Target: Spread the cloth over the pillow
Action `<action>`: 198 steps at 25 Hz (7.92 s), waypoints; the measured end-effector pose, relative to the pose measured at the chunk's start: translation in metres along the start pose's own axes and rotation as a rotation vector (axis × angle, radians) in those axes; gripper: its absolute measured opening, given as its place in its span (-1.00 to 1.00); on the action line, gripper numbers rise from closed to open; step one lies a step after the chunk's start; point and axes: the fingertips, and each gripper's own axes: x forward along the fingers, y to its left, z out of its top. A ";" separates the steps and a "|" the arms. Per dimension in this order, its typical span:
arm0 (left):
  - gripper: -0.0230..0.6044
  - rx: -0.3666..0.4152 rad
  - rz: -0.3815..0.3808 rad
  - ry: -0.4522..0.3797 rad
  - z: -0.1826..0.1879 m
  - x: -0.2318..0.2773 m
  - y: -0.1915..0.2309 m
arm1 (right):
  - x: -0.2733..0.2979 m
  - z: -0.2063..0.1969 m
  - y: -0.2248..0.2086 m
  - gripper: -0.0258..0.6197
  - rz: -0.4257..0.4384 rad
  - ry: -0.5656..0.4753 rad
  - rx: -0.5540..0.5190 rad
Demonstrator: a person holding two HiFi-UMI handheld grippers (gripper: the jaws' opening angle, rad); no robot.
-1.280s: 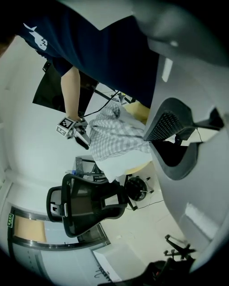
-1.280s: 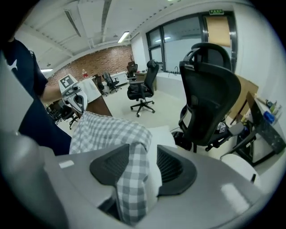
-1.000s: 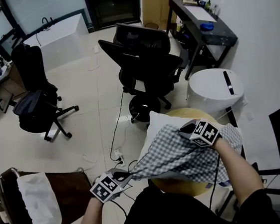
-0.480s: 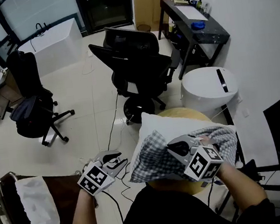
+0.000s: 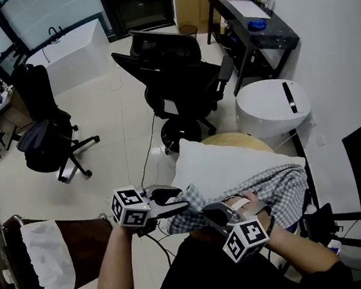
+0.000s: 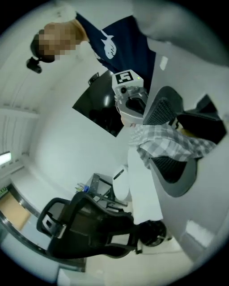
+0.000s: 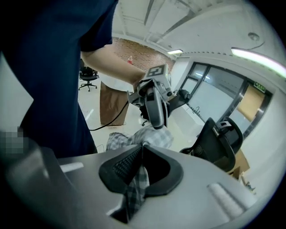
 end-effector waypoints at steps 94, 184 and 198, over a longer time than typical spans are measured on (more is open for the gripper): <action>-0.56 0.316 0.459 0.148 -0.038 -0.053 0.039 | 0.011 -0.044 -0.183 -0.89 0.064 -0.078 0.292; -0.92 -0.046 0.596 0.366 -0.167 -0.094 0.101 | -0.006 -0.188 0.133 -0.44 -0.323 0.394 0.261; -0.92 -0.032 0.620 0.324 -0.156 -0.120 0.095 | -0.084 -0.183 0.131 -0.86 -0.491 0.402 0.335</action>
